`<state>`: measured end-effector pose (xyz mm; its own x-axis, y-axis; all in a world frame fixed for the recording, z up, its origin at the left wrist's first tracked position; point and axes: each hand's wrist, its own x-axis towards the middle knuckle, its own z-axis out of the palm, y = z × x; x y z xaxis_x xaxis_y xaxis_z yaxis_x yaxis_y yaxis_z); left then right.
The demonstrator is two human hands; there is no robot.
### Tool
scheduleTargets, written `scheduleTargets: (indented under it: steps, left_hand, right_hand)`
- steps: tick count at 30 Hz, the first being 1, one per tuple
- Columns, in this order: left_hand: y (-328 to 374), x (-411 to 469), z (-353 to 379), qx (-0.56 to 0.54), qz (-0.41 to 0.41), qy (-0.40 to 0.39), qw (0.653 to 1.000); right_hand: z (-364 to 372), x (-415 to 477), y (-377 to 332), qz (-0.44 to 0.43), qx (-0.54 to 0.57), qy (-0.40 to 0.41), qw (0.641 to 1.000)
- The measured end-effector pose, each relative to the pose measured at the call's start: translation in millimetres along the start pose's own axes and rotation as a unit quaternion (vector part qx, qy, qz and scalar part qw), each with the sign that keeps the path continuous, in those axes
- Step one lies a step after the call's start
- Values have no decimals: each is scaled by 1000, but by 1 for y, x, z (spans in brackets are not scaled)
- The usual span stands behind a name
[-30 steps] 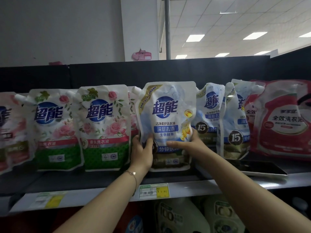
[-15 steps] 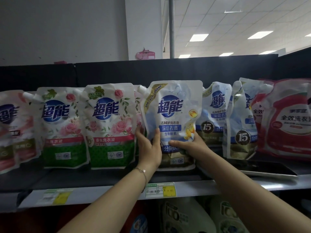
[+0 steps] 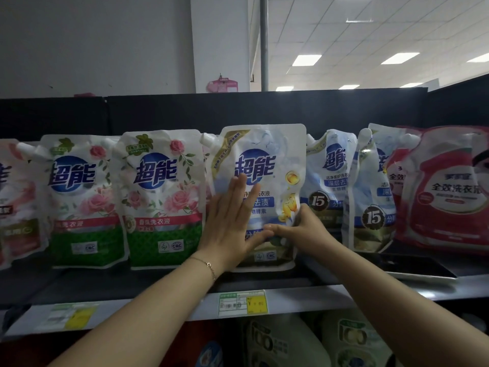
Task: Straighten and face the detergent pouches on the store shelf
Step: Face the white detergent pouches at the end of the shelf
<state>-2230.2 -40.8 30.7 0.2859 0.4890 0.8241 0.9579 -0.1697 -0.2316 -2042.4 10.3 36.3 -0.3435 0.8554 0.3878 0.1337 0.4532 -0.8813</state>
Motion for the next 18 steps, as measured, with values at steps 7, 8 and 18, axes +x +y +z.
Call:
scheduleTargets:
  steps: [7, 8, 18]
  left_hand:
    - [-16, 5, -3, 125, 113, -106, 980]
    - [-16, 5, -3, 129, 110, -114, 979]
    - [-23, 2, -21, 99, 139, -141, 975]
  right_hand:
    - [7, 0, 6, -8, 5, 73, 997]
    - [9, -1, 6, -39, -20, 93, 995]
    - [-6, -19, -5, -299, -582, -21, 756]
